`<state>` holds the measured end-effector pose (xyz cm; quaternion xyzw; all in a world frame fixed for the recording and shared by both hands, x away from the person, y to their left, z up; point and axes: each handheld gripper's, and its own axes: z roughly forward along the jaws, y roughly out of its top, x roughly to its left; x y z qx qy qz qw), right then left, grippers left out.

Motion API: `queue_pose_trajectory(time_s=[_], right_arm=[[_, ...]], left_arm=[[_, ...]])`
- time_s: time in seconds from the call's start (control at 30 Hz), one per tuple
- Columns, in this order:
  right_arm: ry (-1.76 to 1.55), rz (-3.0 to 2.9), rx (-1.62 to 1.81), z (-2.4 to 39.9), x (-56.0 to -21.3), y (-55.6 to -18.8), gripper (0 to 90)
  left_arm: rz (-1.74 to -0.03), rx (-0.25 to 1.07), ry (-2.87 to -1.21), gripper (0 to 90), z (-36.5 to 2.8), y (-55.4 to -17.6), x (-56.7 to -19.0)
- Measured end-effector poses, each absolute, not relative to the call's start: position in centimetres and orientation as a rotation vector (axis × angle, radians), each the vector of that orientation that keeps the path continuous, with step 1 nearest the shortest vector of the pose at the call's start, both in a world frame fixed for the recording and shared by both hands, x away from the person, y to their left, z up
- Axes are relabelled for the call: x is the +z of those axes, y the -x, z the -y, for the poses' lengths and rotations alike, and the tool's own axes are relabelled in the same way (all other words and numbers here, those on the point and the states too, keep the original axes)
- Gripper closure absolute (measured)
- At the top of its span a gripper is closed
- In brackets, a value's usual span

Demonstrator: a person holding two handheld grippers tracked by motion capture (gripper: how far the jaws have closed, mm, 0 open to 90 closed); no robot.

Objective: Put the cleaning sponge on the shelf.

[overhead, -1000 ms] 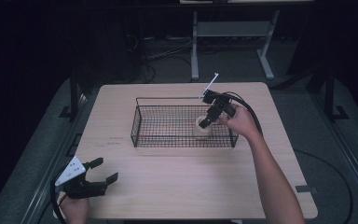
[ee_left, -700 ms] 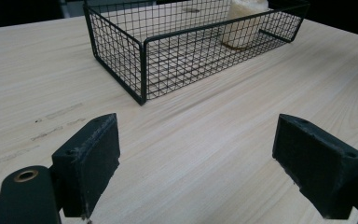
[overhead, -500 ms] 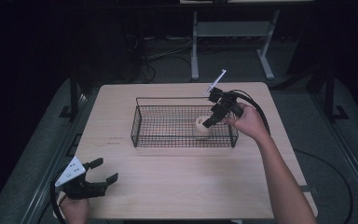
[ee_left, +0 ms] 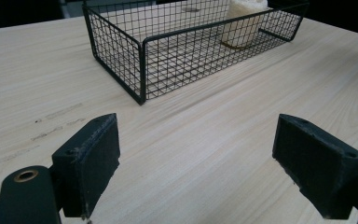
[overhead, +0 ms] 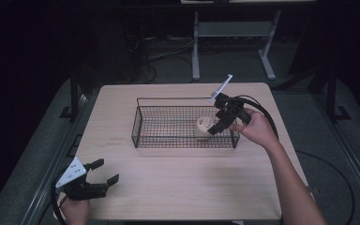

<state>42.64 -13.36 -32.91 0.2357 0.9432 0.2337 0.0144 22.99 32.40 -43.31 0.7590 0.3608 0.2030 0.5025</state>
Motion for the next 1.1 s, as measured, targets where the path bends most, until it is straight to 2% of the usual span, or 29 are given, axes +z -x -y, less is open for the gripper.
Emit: queue_pose_trajectory(time_s=[1.1], right_arm=[[-0.693, -2.974, 0.773, 15.0, -35.6, -37.1, 18.1]], left_arm=[[-0.868, 0.49, -1.841, 13.7, -32.2, -23.0, -43.4]])
